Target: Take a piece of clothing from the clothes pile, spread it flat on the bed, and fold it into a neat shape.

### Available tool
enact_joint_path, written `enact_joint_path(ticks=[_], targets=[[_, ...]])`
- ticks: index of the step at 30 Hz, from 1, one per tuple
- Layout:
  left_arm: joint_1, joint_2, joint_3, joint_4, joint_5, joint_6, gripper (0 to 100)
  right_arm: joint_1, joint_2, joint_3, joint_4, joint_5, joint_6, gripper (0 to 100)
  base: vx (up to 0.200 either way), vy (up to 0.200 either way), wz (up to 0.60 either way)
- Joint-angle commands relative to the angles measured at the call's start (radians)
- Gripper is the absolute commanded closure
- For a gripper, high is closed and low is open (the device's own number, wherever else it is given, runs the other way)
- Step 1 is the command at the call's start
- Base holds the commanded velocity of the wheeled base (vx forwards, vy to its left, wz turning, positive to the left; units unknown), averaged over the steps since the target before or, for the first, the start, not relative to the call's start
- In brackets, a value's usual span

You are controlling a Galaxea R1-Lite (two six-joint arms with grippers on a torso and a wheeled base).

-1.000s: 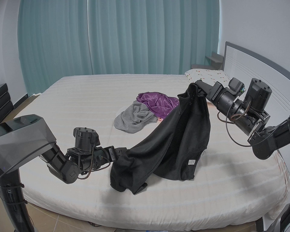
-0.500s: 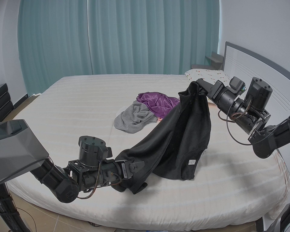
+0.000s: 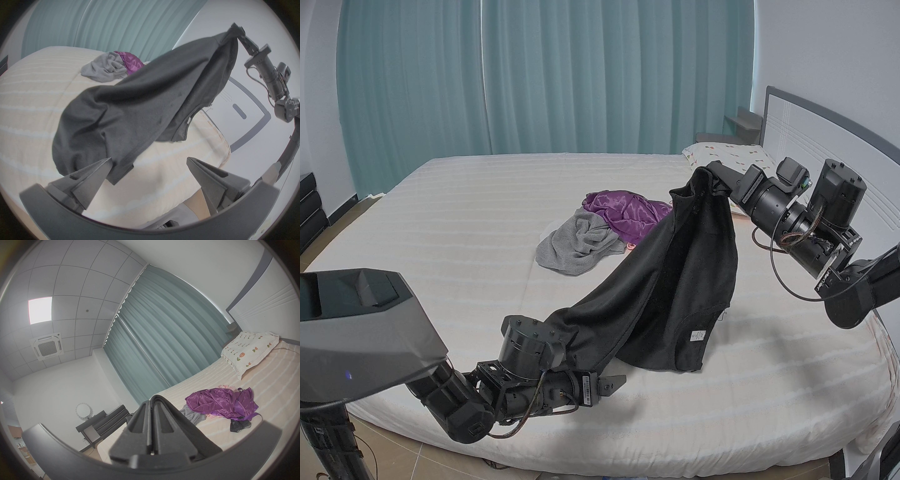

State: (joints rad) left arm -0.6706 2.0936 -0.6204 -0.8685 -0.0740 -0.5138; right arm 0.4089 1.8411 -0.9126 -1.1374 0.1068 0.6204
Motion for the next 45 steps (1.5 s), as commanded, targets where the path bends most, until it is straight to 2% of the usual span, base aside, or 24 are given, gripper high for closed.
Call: enact_joint_path(ticks=[1, 11, 16, 21, 22, 27, 33, 39, 45], targets=[[-0.018, 0.054, -0.010, -0.003, 0.000, 0.001, 0, 0.001, -0.009, -0.009, -0.001, 0.001, -0.001, 100, 0.000, 0.000, 0.00], [-0.004, 0.155, -0.071, -0.001, 0.030, 0.006, 0, 0.007, -0.025, -0.005, -0.001, 0.001, -0.001, 100, 0.000, 0.000, 0.00], [-0.004, 0.207, -0.125, -0.003, 0.137, 0.005, 0, 0.005, -0.025, -0.002, -0.001, 0.001, -0.001, 100, 0.000, 0.000, 0.00], [-0.004, 0.209, -0.134, -0.001, 0.157, 0.005, 0, 0.005, -0.025, 0.001, -0.001, 0.001, -0.001, 100, 0.000, 0.000, 0.00], [-0.004, 0.209, -0.131, 0.000, 0.157, 0.005, 100, 0.005, -0.025, 0.001, -0.001, 0.001, -0.001, 100, 0.000, 0.000, 0.00], [0.000, 0.195, -0.113, 0.008, 0.157, 0.003, 100, -0.002, -0.025, 0.003, -0.001, 0.002, -0.001, 100, 0.000, 0.000, 0.00], [0.045, 0.128, -0.081, 0.009, 0.157, 0.000, 100, -0.018, -0.016, 0.004, -0.001, 0.002, -0.001, 100, 0.000, 0.000, 0.00], [0.140, -0.041, -0.056, 0.034, 0.158, -0.012, 100, -0.073, 0.017, 0.004, -0.001, -0.001, -0.001, 100, 0.000, 0.000, 0.00], [0.206, -0.214, -0.071, 0.109, 0.157, -0.117, 100, -0.130, 0.066, -0.011, -0.028, -0.004, -0.005, 100, 0.000, 0.000, 0.00]])
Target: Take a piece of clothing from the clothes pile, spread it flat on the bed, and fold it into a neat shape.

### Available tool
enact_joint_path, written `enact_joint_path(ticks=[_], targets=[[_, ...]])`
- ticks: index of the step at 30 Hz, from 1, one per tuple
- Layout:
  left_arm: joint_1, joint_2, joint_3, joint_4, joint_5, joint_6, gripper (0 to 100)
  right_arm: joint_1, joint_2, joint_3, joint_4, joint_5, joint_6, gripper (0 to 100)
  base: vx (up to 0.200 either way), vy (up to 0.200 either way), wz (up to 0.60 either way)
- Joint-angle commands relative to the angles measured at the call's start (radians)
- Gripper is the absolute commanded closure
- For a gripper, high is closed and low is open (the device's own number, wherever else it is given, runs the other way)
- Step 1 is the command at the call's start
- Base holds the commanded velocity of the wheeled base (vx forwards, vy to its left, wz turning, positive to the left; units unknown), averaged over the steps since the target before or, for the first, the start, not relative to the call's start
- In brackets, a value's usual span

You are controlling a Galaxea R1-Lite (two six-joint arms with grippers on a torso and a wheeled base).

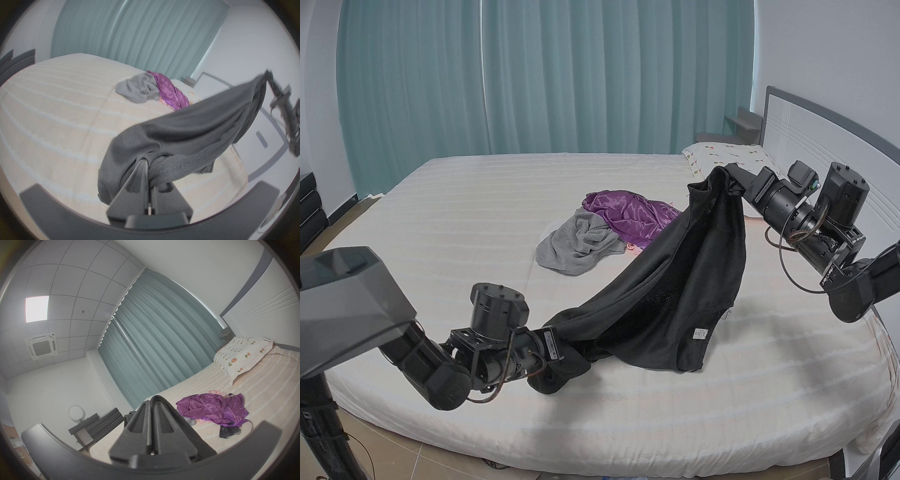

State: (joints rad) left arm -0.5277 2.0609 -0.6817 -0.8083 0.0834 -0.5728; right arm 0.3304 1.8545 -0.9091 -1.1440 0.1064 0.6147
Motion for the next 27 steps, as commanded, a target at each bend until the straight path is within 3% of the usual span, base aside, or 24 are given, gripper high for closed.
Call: enact_joint_path(ticks=[1, 5, 12, 16, 19, 20, 22, 27], targets=[[0.071, -0.206, -0.015, 0.058, -0.002, -0.059, 100, -0.056, 0.055, -0.016, -0.028, -0.010, 0.000, 100, 0.000, 0.000, 0.00], [0.110, -0.291, -0.068, 0.063, -0.001, -0.061, 100, -0.057, 0.049, -0.065, -0.080, -0.080, -0.021, 100, 0.000, 0.000, 0.00], [0.169, -0.354, -0.245, 0.069, 0.029, -0.062, 100, -0.056, 0.006, -0.218, -0.080, -0.140, -0.026, 100, 0.000, 0.000, 0.00], [0.178, -0.349, -0.276, 0.069, 0.029, -0.064, 100, -0.045, -0.001, -0.201, -0.085, -0.149, -0.023, 100, 0.000, 0.000, 0.00], [0.179, -0.338, -0.263, 0.069, 0.029, -0.078, 100, -0.027, -0.004, -0.123, -0.088, -0.139, -0.015, 100, 0.000, 0.000, 0.00], [0.184, -0.308, -0.231, 0.069, 0.015, -0.145, 100, -0.016, -0.003, -0.008, -0.085, -0.117, 0.007, 100, 0.000, 0.000, 0.00], [0.183, -0.278, -0.206, 0.069, 0.004, -0.179, 100, 0.010, 0.011, 0.058, -0.086, -0.088, 0.017, 100, 0.000, 0.000, 0.00], [0.149, -0.214, -0.105, 0.058, -0.031, -0.196, 100, 0.050, 0.077, 0.154, -0.108, -0.079, 0.105, 100, 0.000, 0.000, 0.00]])
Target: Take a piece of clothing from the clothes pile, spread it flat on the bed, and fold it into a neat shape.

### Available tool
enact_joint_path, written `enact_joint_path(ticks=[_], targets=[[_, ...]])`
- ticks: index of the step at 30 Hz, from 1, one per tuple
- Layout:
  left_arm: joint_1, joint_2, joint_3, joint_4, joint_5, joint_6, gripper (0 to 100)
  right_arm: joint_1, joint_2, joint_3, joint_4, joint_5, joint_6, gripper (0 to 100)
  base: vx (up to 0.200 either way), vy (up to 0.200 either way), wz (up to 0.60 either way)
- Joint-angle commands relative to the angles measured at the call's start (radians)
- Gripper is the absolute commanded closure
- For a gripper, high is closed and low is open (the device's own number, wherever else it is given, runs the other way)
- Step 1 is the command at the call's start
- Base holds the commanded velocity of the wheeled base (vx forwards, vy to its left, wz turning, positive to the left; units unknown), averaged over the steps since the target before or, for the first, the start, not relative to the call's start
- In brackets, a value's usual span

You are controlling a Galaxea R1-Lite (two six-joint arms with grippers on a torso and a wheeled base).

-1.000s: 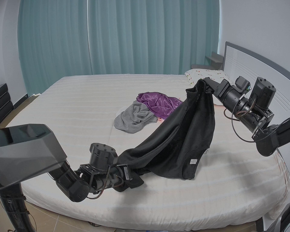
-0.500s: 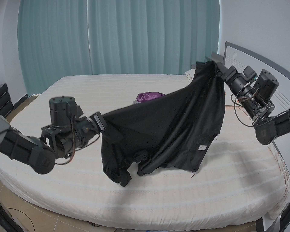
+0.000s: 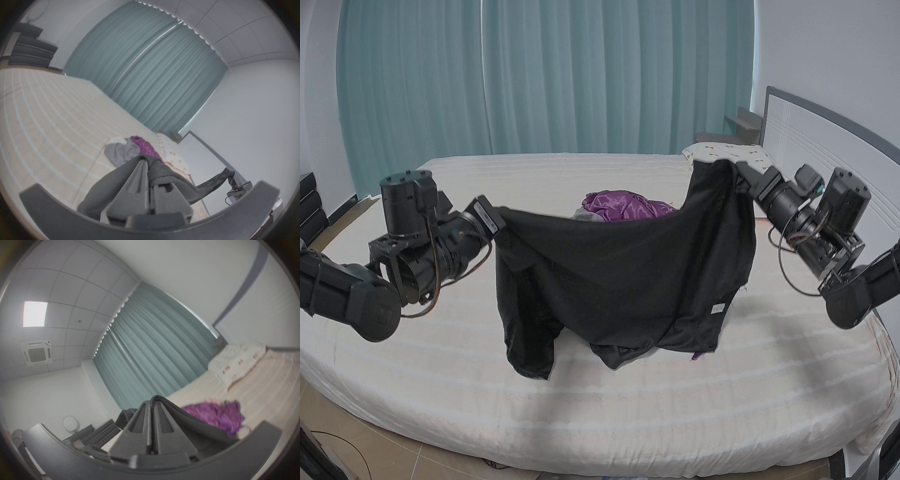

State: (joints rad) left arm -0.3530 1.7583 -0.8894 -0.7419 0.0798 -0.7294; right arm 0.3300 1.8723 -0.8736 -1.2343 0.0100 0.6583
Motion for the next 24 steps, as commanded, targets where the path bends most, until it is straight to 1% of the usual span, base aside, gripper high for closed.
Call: enact_joint_path(ticks=[1, 2, 4, 6, 8, 9, 13, 18, 24], targets=[[-0.034, 0.093, 0.112, -0.008, -0.028, -0.042, 100, 0.052, 0.065, 0.127, -0.024, 0.018, 0.073, 100, 0.000, 0.000, 0.00], [-0.046, 0.099, 0.130, -0.008, -0.028, -0.058, 100, 0.053, 0.076, 0.145, -0.034, 0.016, 0.095, 100, 0.000, 0.000, 0.00], [-0.058, 0.101, 0.148, -0.007, -0.029, -0.084, 100, 0.053, 0.083, 0.173, -0.040, 0.015, 0.103, 100, 0.000, 0.000, 0.00], [-0.087, 0.098, 0.181, -0.008, -0.029, -0.116, 100, 0.052, 0.096, 0.212, -0.042, 0.013, 0.104, 100, 0.000, 0.000, 0.00], [-0.093, 0.095, 0.194, -0.008, -0.029, -0.120, 100, 0.049, 0.097, 0.226, -0.044, 0.011, 0.107, 100, 0.000, 0.000, 0.00], [-0.103, 0.089, 0.224, -0.011, -0.029, -0.120, 100, 0.046, 0.096, 0.252, -0.044, 0.005, 0.109, 100, 0.000, 0.000, 0.00], [-0.107, 0.081, 0.267, -0.034, -0.028, -0.122, 100, 0.044, 0.097, 0.292, -0.053, -0.016, 0.110, 100, 0.000, 0.000, 0.00], [-0.107, 0.081, 0.300, -0.082, -0.029, -0.122, 100, 0.046, 0.120, 0.294, -0.068, -0.021, 0.109, 100, 0.000, 0.000, 0.00], [-0.107, 0.090, 0.329, -0.090, -0.031, -0.124, 100, 0.052, 0.108, 0.314, -0.070, -0.021, 0.129, 100, 0.000, 0.000, 0.00]])
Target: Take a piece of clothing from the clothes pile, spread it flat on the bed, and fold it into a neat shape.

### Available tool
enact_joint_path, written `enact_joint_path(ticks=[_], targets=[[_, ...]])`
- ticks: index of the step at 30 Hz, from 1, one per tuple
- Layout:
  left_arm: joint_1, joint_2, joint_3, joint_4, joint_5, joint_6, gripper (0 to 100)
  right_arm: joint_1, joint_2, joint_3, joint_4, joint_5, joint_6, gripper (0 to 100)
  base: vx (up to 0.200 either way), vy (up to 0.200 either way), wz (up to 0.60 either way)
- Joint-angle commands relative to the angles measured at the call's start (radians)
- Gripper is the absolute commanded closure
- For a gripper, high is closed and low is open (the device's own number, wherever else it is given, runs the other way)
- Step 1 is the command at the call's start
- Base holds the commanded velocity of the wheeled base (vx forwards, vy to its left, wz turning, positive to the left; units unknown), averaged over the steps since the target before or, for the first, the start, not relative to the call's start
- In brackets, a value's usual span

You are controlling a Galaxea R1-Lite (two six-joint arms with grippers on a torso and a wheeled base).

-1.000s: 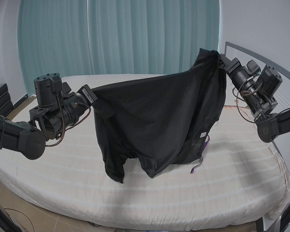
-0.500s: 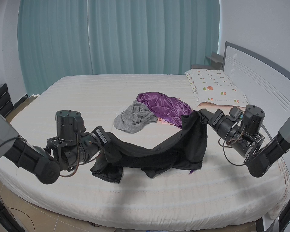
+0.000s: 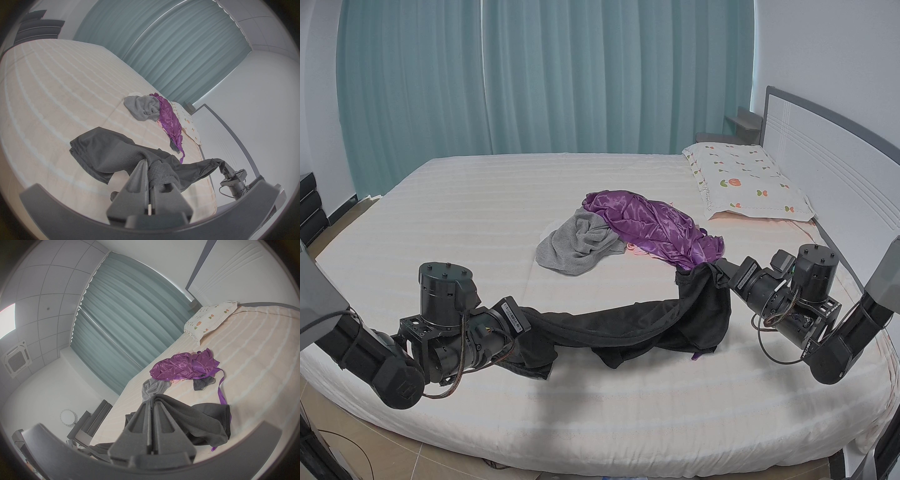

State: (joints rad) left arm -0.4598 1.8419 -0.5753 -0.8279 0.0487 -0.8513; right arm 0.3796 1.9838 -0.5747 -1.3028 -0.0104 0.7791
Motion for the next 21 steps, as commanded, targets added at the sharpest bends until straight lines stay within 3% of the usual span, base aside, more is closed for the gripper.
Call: enact_joint_path(ticks=[1, 3, 9, 21], targets=[[0.000, 0.005, 0.020, -0.004, 0.000, -0.002, 100, 0.002, -0.010, 0.019, -0.003, 0.000, 0.012, 100, 0.000, 0.000, 0.00], [0.000, 0.005, 0.020, -0.004, 0.000, -0.014, 100, 0.002, -0.019, 0.027, -0.006, 0.000, 0.015, 100, 0.000, 0.000, 0.00], [0.000, 0.005, 0.022, -0.005, -0.001, -0.040, 100, 0.002, -0.014, 0.047, -0.050, 0.000, 0.015, 100, -0.200, 0.000, 0.00], [0.012, 0.003, -0.001, -0.007, 0.000, -0.094, 100, 0.004, 0.001, 0.045, -0.059, 0.001, 0.017, 100, 0.000, 0.000, 0.00]])
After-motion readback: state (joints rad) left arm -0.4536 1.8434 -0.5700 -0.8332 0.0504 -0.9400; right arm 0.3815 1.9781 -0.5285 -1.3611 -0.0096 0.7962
